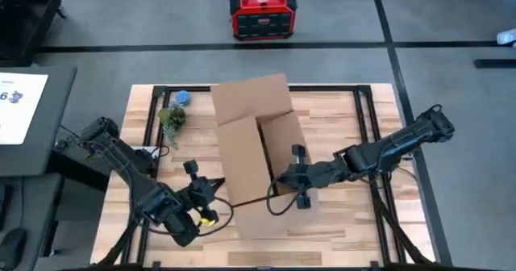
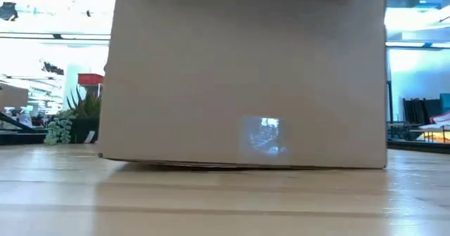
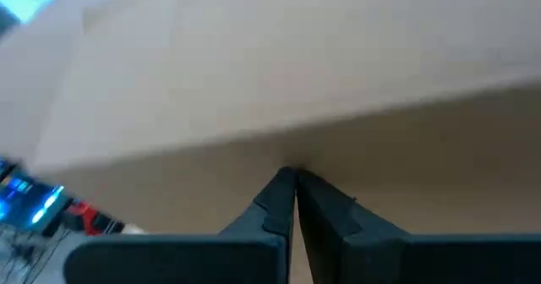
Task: Wrap mug
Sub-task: Close the box
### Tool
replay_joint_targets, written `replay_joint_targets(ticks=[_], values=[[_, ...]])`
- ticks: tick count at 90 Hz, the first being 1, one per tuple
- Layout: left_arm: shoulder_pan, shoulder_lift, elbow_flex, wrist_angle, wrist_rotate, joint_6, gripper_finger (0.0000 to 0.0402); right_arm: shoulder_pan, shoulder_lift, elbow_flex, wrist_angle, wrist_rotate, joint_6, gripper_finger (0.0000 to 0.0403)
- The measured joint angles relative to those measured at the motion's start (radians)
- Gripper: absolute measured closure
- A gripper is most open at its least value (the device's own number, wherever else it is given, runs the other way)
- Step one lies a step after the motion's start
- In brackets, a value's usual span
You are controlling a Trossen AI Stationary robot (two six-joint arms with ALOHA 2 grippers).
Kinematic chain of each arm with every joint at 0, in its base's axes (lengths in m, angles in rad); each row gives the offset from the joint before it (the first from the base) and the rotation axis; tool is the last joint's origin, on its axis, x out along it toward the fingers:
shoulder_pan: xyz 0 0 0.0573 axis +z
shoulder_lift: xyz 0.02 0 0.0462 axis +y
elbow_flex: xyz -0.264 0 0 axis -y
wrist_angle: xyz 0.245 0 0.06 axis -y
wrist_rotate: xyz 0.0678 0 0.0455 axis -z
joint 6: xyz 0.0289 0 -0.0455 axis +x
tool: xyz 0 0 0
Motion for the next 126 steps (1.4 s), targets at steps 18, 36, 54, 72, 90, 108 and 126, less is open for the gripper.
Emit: replay_joint_targets(ticks=[18,36,54,72,90,108,126], values=[[-0.017,-0.002,0.142,0.001,-0.031,0.12,0.0402,0.037,-0.035,0.097,-0.101,0.119,0.01,0.0403],[0.055,-0.003,0.135,0.001,-0.082,0.152,0.0402,0.04,-0.049,0.134,-0.032,0.119,-0.126,0.0403],[0.153,0.016,0.03,0.038,-0.01,0.131,0.0402,-0.074,-0.018,0.133,0.076,-0.07,-0.155,0.0403],[0.153,0.012,0.042,0.074,-0.009,0.185,0.0402,-0.187,0.071,0.132,0.083,-0.244,-0.148,0.0403],[0.123,-0.044,0.138,-0.186,0.044,-0.05,0.0402,-0.212,0.131,0.131,0.065,-0.273,-0.149,0.0403],[0.202,-0.161,0.084,-0.459,0.117,-0.461,0.0402,-0.188,0.13,0.132,-0.012,-0.271,-0.143,0.0403],[0.402,-0.288,-0.083,-0.366,0.063,-0.326,0.0402,-0.159,0.123,0.131,-0.061,-0.275,-0.107,0.0403]])
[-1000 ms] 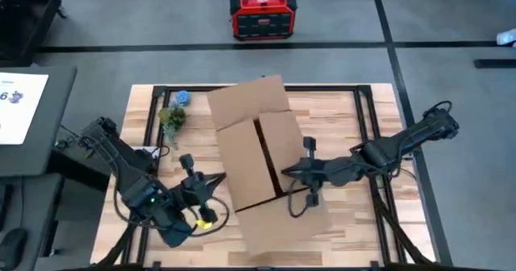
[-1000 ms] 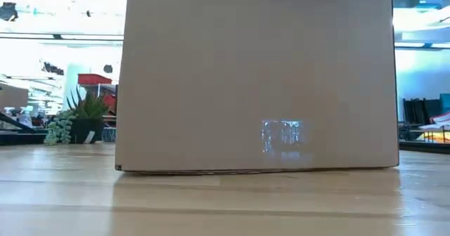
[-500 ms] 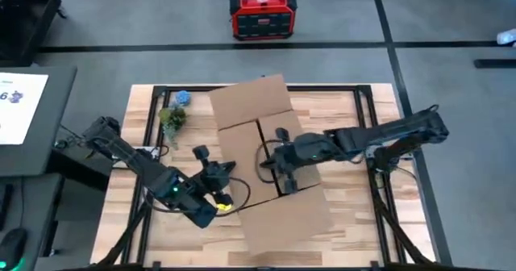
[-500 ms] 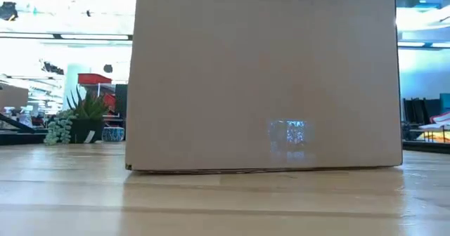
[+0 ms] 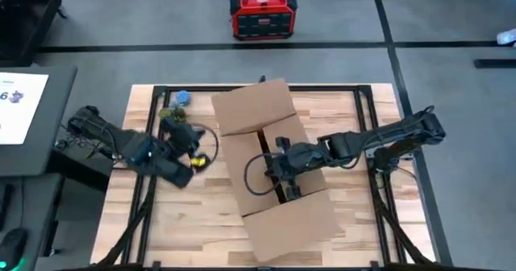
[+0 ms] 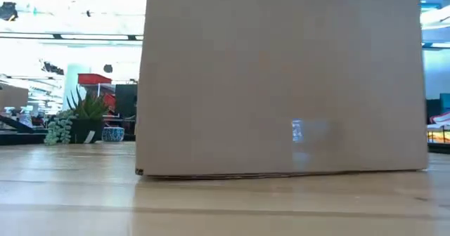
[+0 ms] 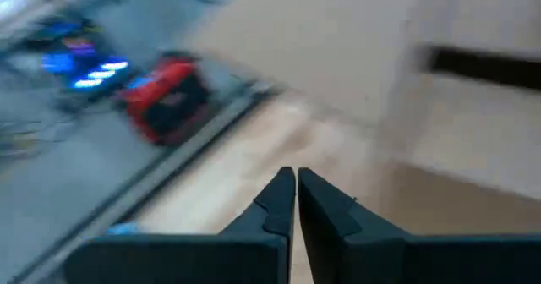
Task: Wrap mug
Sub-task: Close the box
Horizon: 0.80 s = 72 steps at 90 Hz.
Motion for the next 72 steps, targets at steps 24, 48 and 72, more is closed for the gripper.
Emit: replay_joint_targets(ticks=[24,48,72], values=[[0.196,-0.07,-0.157,0.309,0.018,0.302,0.0402,0.031,0.0,0.0,-0.013,0.001,0.017,0.0403],[0.195,-0.094,-0.18,1.029,0.4,0.981,0.0402,0.036,0.0,0.0,-0.005,-0.001,0.025,0.0403],[0.196,-0.066,-0.181,1.051,0.74,0.965,0.0402,0.037,0.0,0.0,0.016,-0.001,0.016,0.0403]])
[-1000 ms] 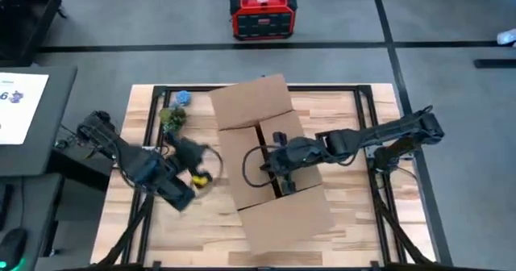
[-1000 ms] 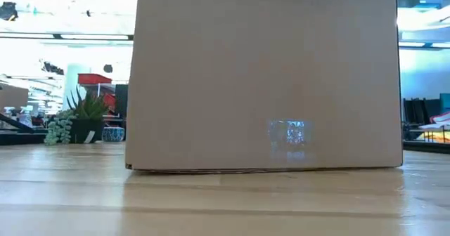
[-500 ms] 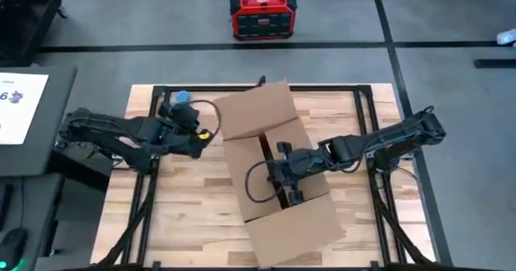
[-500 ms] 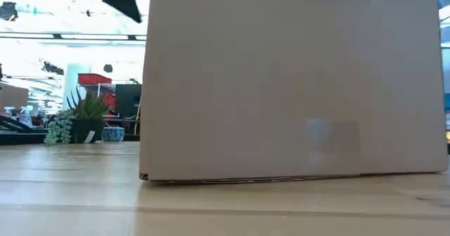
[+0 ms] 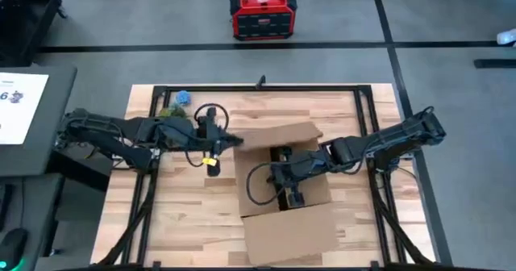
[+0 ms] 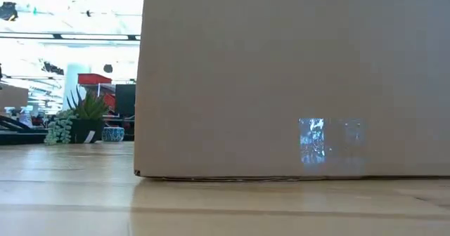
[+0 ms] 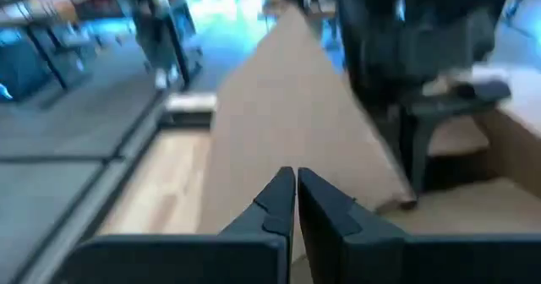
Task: Wrap mug
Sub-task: Close the box
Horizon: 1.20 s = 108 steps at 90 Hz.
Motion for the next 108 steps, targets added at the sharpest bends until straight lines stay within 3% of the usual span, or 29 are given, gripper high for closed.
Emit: replay_joint_targets(ticks=[31,63,74,93,101,108], values=[[0.01,0.09,-0.026,-0.061,-0.007,-0.052,0.0402,0.153,-0.086,0.17,-0.171,0.001,-0.038,0.0403],[0.011,0.087,-0.028,-0.065,-0.013,-0.053,0.0402,0.519,-0.121,0.22,-0.214,0.074,0.013,0.0403],[0.011,0.088,-0.028,-0.062,-0.018,-0.058,0.0402,0.646,-0.066,0.215,-0.317,0.072,0.219,0.0403],[0.011,0.088,-0.028,-0.058,-0.02,-0.067,0.0402,0.816,0.024,0.191,-0.655,0.146,0.788,0.0403],[0.011,0.088,-0.029,-0.055,-0.02,-0.069,0.0402,0.831,0.073,0.161,-0.725,0.232,0.881,0.0403],[0.011,0.089,-0.029,-0.052,-0.02,-0.073,0.0402,0.825,0.119,0.147,-0.698,0.336,0.866,0.0403]])
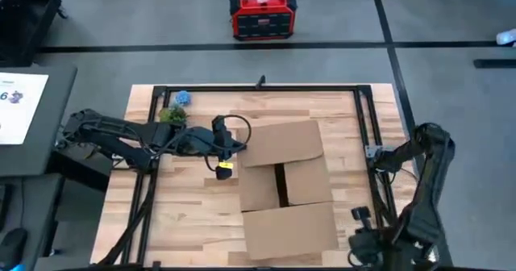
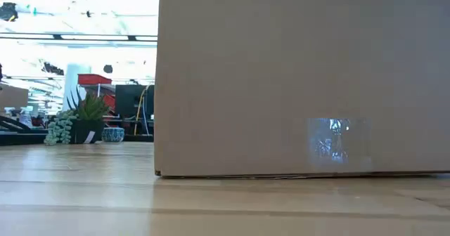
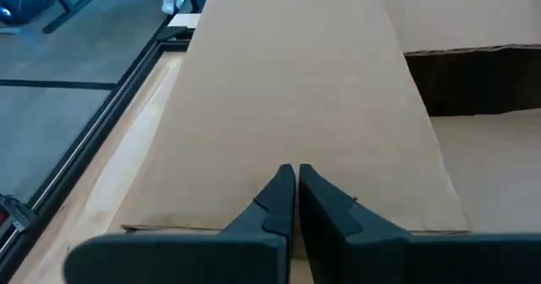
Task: Wrap mug
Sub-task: Close the box
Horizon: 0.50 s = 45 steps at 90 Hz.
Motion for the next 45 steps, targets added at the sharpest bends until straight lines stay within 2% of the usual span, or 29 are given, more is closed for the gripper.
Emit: replay_joint_targets(ticks=[22,35,45], values=[[-0.002,0.0,-0.001,0.007,-0.003,-0.012,0.0402,-0.048,0.034,0.079,0.291,0.316,-0.412,0.0403],[-0.009,0.0,-0.001,0.008,-0.006,-0.022,0.0402,-0.086,-0.007,0.151,0.283,0.57,-0.485,0.0403],[-0.017,0.001,-0.001,0.011,-0.009,-0.023,0.0402,-0.134,-0.045,0.162,0.278,0.647,-0.485,0.0403]])
